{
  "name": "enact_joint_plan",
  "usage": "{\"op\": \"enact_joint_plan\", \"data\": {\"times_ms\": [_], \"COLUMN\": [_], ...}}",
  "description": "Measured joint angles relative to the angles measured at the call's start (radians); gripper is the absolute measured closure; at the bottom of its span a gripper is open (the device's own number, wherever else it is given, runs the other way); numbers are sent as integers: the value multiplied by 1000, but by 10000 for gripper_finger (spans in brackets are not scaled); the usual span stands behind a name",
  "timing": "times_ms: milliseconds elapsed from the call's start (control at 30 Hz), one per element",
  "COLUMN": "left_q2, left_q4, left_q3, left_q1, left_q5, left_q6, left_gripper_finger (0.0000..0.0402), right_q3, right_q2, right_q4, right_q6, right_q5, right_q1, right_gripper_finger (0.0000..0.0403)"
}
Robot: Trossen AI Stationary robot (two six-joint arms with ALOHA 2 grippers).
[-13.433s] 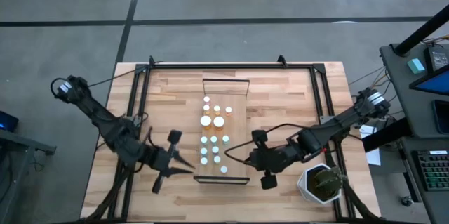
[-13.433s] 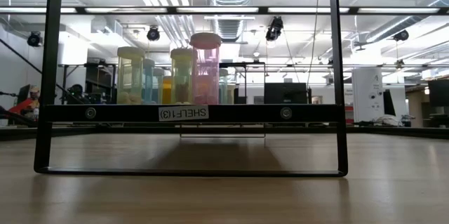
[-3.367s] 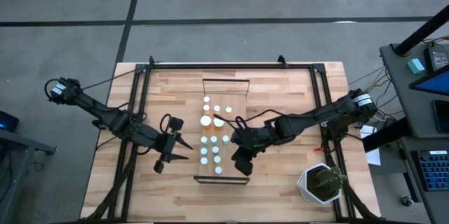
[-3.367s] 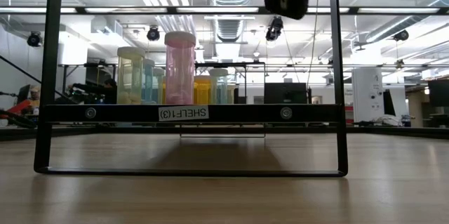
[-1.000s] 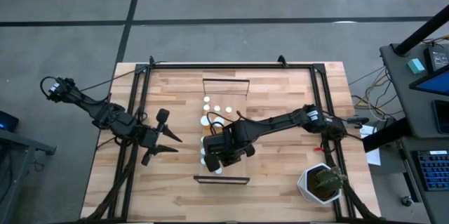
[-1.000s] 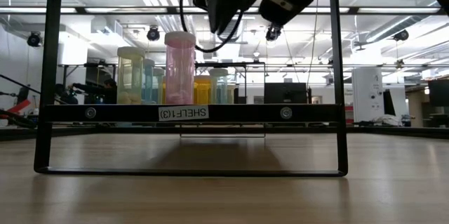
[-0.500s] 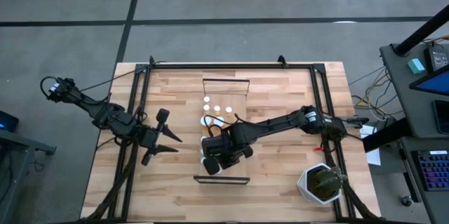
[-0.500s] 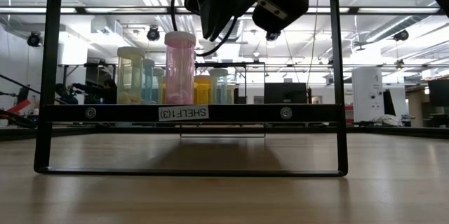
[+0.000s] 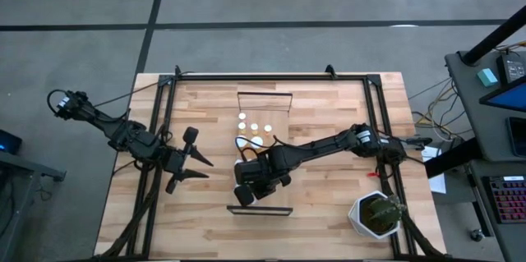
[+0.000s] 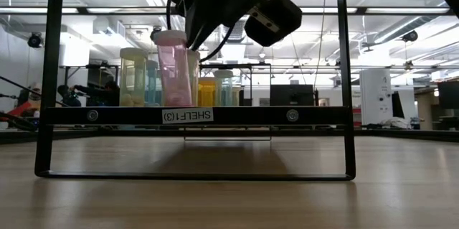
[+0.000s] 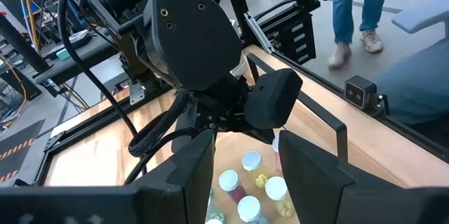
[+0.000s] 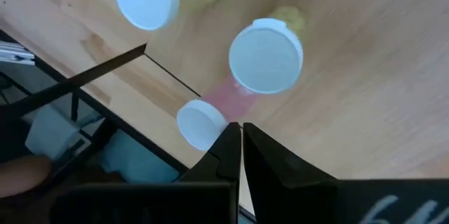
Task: Pick and place medicine bottles onto shelf by color
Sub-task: Adjust the pill bottles on the shelf
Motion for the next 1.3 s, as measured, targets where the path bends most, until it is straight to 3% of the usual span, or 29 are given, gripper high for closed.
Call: {"op": "enact_joint_plan", "data": {"times_ms": [633, 1300], "left_q2": [1, 1], "left_q4": [0, 0], "left_q3": [0, 2], "left_q1": [0, 0], "left_q5": [0, 0], "left_q6": [0, 0], "left_gripper_finger": [257, 257], "right_q3": [0, -44], "right_q2": [0, -1], "right_q4": [-115, -42], "right_q6": [-39, -43], "right_q5": [0, 1], "right_q1": [1, 13], "right_gripper_finger": [394, 394]}}
